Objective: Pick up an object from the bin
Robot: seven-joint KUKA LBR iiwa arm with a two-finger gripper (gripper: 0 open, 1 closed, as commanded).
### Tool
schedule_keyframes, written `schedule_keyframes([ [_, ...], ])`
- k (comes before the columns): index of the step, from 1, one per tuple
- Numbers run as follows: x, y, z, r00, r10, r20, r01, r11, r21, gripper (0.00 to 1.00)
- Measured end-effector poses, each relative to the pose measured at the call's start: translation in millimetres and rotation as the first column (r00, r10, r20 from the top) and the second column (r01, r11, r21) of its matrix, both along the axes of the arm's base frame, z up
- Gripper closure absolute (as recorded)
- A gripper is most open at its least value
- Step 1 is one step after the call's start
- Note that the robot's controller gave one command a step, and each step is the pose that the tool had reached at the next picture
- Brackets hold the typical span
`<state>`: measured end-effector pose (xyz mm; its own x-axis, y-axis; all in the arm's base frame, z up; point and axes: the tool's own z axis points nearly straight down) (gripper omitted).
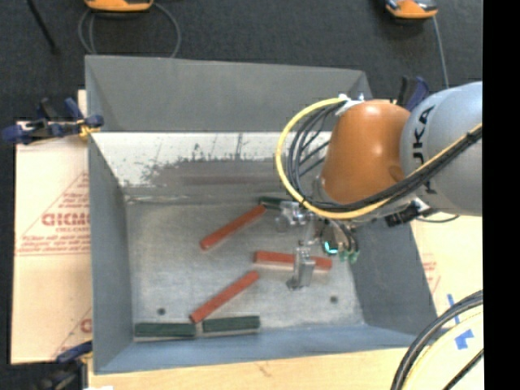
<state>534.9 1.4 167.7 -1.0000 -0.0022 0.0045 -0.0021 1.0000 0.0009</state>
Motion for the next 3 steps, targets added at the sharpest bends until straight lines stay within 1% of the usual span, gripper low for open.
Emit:
schedule_keyframes([
  [1,25.4,-33.7,-101.2,0.997,0.077,0.001,-0.077,0.997,-0.003,0.0],
  [2,27.0,-32.7,-96.4,0.997,0.078,0.008,-0.078,0.997,-0.003,1.0],
  [3,41.7,-41.5,45.4,0.992,0.127,0.016,-0.127,0.992,-0.005,1.0],
])
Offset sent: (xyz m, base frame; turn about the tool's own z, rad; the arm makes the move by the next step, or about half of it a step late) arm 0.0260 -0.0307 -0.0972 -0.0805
